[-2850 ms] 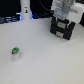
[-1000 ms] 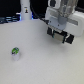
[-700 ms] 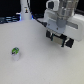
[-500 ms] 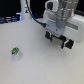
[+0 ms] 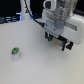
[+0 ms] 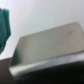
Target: Open the kcup holder, insert the kcup into the holder, and close the kcup holder
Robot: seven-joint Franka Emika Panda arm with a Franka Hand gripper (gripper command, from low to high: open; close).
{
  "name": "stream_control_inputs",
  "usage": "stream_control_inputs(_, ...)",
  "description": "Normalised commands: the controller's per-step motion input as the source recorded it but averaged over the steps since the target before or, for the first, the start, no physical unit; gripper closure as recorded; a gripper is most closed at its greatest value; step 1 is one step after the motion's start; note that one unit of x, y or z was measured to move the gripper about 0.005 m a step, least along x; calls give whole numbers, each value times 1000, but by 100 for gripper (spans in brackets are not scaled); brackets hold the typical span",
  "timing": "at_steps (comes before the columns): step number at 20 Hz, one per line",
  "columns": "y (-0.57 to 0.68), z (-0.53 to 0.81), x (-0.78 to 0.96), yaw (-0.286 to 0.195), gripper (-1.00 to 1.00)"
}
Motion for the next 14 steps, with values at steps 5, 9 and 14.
stream_control_inputs(5, -544, 298, 55, -239, -100)
stream_control_inputs(9, -564, 233, -15, -234, -100)
stream_control_inputs(14, -611, 124, -6, -234, -100)
